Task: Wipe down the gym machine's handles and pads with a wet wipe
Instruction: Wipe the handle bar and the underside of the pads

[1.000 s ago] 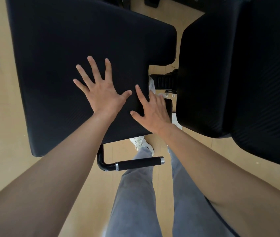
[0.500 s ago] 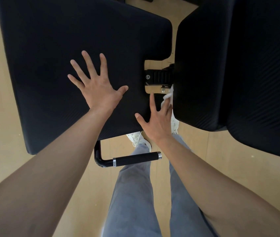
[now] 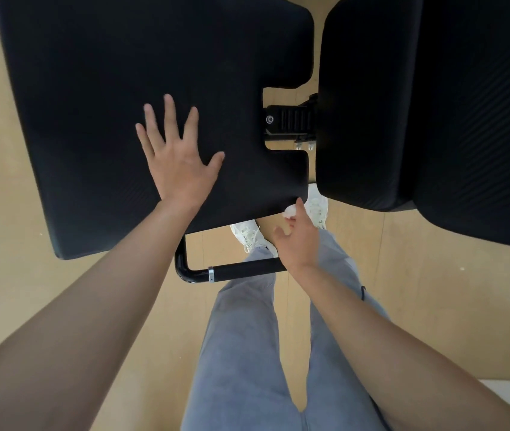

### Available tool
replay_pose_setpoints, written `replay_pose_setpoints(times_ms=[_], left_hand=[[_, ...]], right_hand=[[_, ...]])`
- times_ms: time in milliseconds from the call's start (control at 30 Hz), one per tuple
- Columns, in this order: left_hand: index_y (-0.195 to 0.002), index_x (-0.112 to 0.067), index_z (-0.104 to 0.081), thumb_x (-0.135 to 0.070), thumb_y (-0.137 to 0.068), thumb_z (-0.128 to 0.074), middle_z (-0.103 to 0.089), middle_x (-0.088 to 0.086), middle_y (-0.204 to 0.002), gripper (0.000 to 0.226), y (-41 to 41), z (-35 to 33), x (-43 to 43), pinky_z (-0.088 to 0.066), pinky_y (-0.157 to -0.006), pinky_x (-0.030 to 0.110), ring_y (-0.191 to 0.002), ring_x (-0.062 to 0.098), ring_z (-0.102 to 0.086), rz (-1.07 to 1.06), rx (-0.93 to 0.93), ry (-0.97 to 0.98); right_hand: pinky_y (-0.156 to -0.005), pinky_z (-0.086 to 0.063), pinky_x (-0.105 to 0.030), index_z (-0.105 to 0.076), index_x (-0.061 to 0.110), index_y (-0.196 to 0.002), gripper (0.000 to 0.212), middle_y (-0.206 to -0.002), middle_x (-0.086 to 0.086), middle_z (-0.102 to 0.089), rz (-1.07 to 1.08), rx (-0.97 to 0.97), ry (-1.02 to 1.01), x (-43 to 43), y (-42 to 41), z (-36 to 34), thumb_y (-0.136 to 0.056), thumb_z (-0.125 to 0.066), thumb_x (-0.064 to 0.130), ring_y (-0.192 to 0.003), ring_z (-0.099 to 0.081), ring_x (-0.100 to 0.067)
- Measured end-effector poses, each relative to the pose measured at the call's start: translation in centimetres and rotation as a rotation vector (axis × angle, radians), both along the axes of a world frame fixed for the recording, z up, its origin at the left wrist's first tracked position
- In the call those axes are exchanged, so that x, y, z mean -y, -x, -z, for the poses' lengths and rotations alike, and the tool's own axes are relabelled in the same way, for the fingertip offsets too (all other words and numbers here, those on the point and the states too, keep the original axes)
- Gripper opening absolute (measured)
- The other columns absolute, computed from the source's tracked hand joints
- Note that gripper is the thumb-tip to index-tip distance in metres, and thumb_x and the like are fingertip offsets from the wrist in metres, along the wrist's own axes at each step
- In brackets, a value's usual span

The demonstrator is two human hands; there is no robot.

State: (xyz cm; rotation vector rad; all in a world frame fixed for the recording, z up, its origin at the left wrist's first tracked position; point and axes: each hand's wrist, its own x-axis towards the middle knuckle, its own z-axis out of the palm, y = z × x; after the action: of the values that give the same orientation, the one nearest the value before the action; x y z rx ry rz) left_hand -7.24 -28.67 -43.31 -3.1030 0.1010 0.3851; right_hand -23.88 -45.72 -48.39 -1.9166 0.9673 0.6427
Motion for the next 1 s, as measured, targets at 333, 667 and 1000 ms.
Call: replay_pose_setpoints(times_ms=[333, 667, 1000], left_hand=[[-0.154, -0.025, -0.043, -0.052, -0.088, -0.07, -0.022, 0.012, -0.169, 0.076, 10.9, -1.3, -4.2, -0.013, -0.125, 0.061, -0.155, 0.041, -0.015, 0.029, -0.042, -0.052], [-0.155, -0.025, -0.043, -0.036, -0.087, -0.074, -0.021, 0.011, -0.169, 0.075, 11.0, -3.0, -5.4, -0.018, -0.126, 0.056, -0.156, 0.039, -0.014, 0.115, -0.146, -0.052], [-0.163, -0.029, -0.02, -0.043, -0.092, -0.067, -0.002, 0.006, -0.173, 0.086, 11.8, -4.4, -5.8, -0.009, -0.128, 0.05, -0.159, 0.034, 0.003, 0.154, -0.306, -0.121]], right_hand=[[-0.078, -0.061, -0.029, -0.055, -0.002, -0.132, 0.032, -0.11, -0.011, -0.067, 0.979, -0.158, -0.559, 1.3, -2.0, -1.4, -0.1, -0.057, 0.0, -0.086, -0.07, -0.019], [-0.085, -0.061, -0.034, -0.063, 0.002, -0.118, 0.018, -0.108, -0.014, -0.076, 0.694, -0.224, -1.017, -3.2, -1.9, -5.8, -0.101, -0.062, 0.01, -0.105, -0.074, -0.024], [-0.076, -0.047, -0.03, -0.076, 0.007, -0.099, 0.011, -0.086, -0.006, -0.067, -0.32, 0.007, -0.099, -0.3, 2.3, -6.2, -0.091, -0.071, 0.013, -0.083, -0.061, -0.025]])
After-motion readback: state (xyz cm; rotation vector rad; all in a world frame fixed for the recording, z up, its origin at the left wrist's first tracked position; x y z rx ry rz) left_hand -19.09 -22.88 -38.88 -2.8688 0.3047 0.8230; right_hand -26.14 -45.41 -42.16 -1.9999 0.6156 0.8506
